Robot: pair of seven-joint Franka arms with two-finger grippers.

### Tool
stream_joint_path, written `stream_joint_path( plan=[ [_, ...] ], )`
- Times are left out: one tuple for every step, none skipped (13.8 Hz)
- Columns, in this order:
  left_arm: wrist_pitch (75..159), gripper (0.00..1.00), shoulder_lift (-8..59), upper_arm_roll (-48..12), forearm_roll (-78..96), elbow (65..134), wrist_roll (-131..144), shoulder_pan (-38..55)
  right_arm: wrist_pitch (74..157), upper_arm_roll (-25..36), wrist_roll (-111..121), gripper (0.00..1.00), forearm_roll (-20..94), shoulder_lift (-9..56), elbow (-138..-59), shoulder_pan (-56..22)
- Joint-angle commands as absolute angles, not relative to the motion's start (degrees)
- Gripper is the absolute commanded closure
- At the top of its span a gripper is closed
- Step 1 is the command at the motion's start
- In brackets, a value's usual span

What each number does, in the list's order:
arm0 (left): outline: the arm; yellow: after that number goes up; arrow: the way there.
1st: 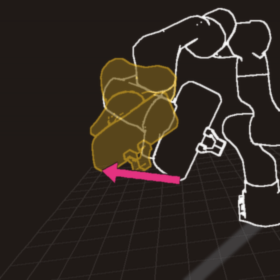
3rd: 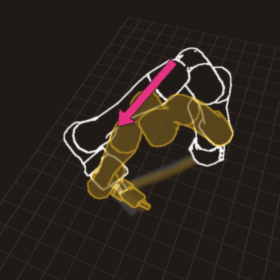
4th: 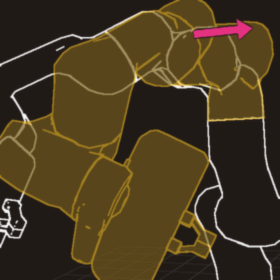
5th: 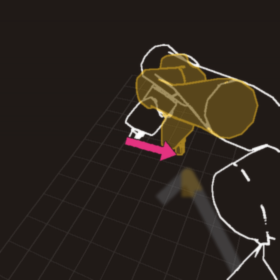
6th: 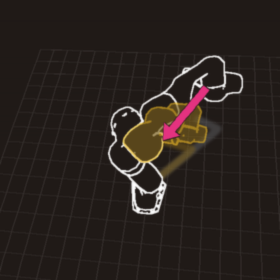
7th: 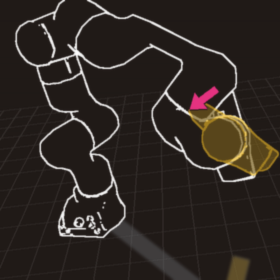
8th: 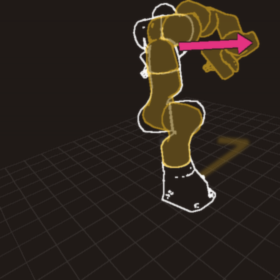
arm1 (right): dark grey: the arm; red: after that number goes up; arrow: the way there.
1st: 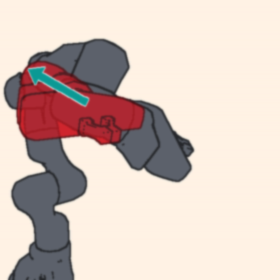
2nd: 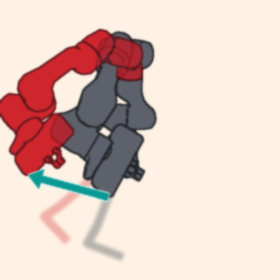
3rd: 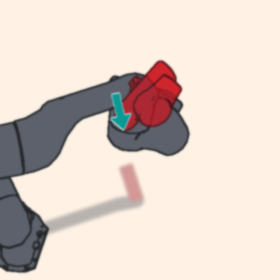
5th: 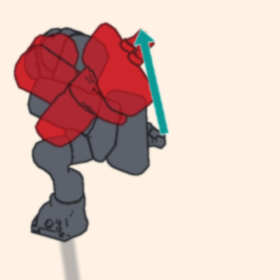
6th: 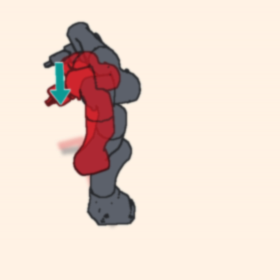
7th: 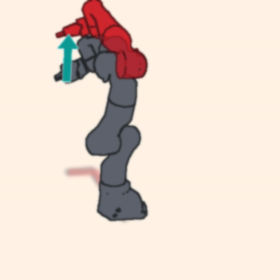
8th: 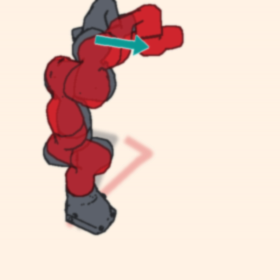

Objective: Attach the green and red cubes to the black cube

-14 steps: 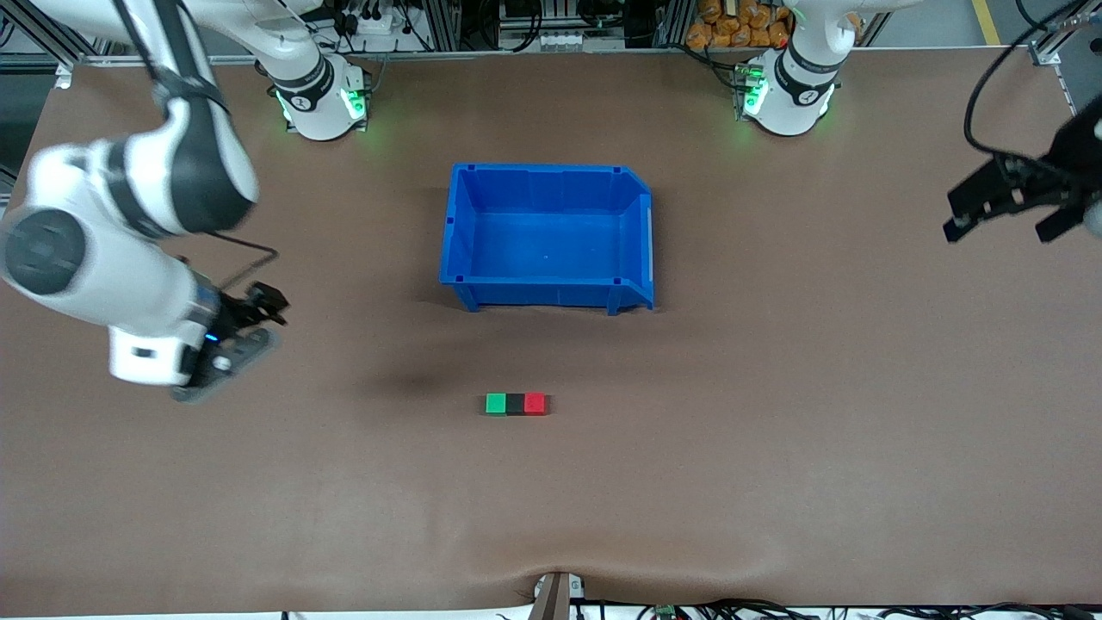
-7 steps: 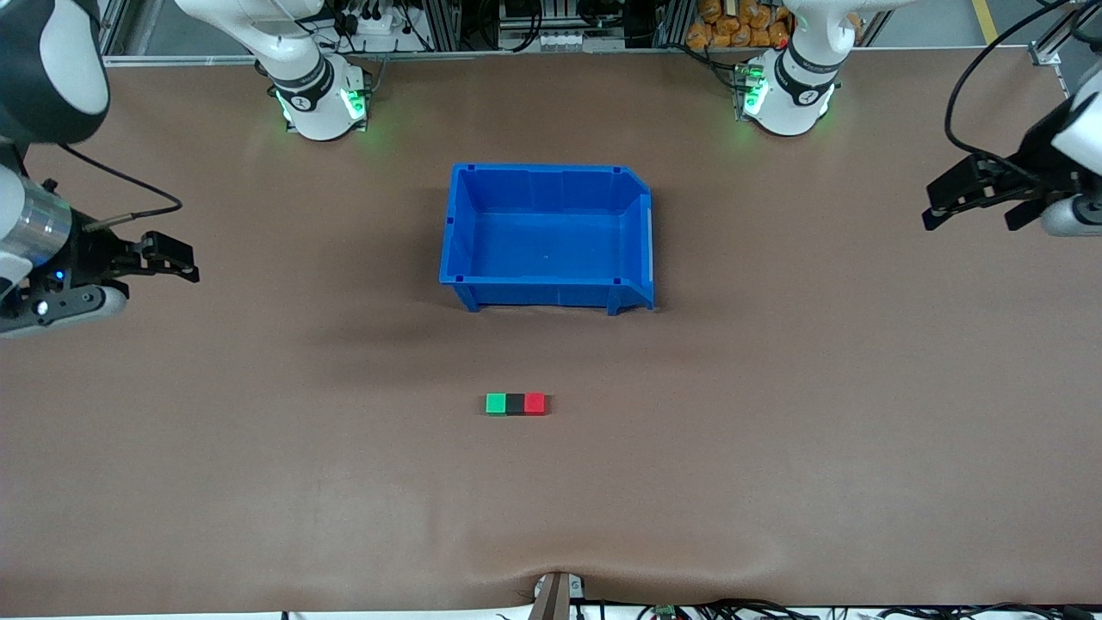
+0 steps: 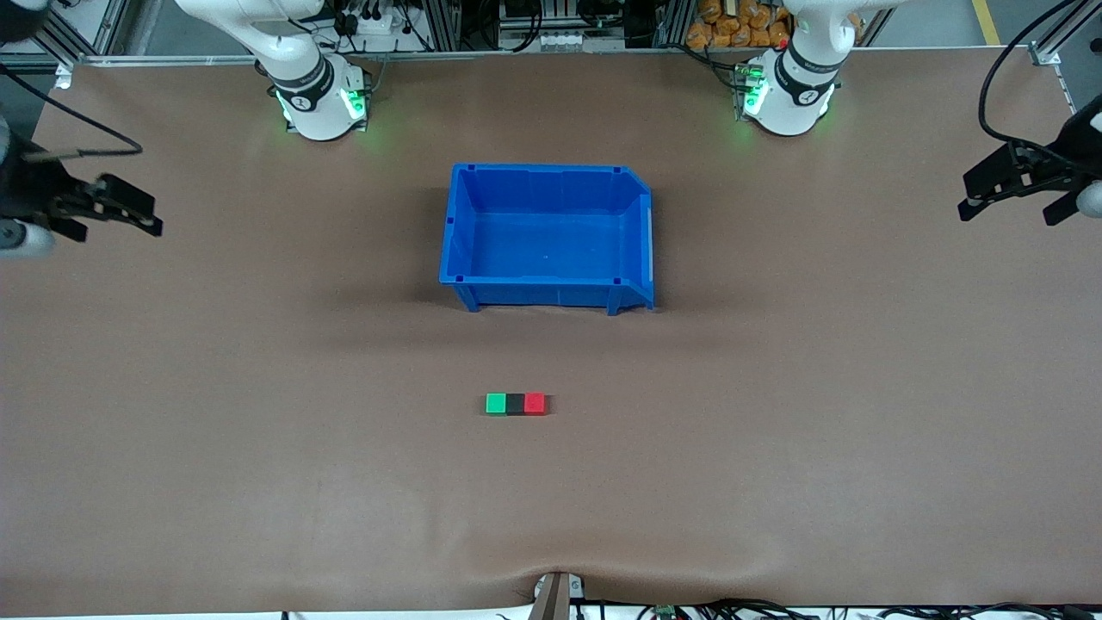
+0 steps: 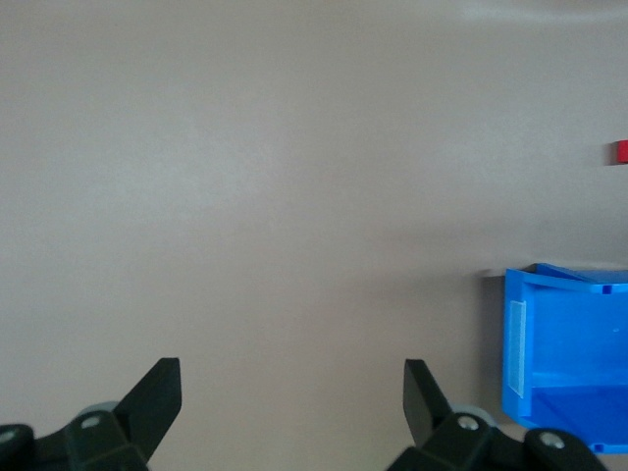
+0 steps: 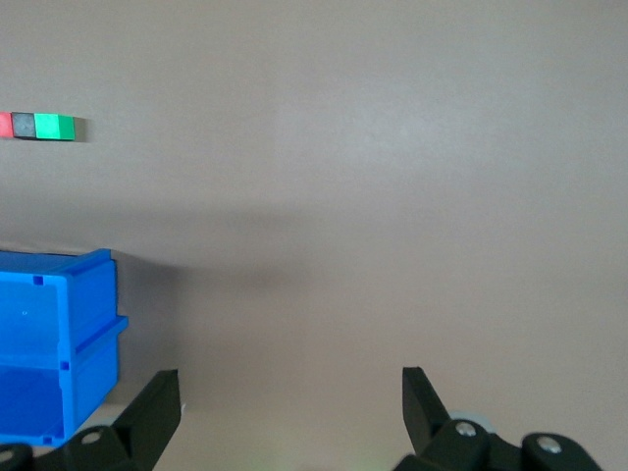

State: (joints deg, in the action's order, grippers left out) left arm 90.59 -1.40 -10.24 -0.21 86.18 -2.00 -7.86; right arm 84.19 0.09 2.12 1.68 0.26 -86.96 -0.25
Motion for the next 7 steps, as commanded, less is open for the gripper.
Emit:
stream_joint_path(
  plan=[
    [90.7,0.0,-0.53,-10.37,0.26,84.81,-3.61,-8.53,81.32,-0.09,-1.65,0.0,1.76,-2.9,-87.9,1.05],
    [90.7,0.0,-0.35,-10.37,0.52,84.12,-3.08,-8.09,79.12,-0.17,-3.06,0.0,1.76,-2.73,-85.8,1.14],
    [90.7,0.0,0.34,-10.37,0.7,83.5,-3.16,-8.09,77.54,-0.18,-3.86,0.0,1.76,-2.46,-84.91,1.14],
    [90.7,0.0,0.7,-10.37,0.88,83.32,-3.51,-8.52,77.26,-0.18,-4.22,0.0,1.76,-2.46,-84.99,1.14],
    [90.7,0.0,0.79,-10.37,0.97,83.41,-3.69,-8.61,76.99,-0.18,-4.13,0.0,1.84,-2.46,-85.08,1.14],
    [90.7,0.0,0.79,-10.37,0.88,83.32,-3.17,-8.44,77.25,-0.18,-4.04,0.0,1.76,-2.37,-85.08,1.14],
    [90.7,0.0,0.79,-10.63,0.53,83.32,-2.9,-7.92,77.52,-0.26,-3.87,0.0,1.76,-2.37,-85.17,1.06]
  ],
)
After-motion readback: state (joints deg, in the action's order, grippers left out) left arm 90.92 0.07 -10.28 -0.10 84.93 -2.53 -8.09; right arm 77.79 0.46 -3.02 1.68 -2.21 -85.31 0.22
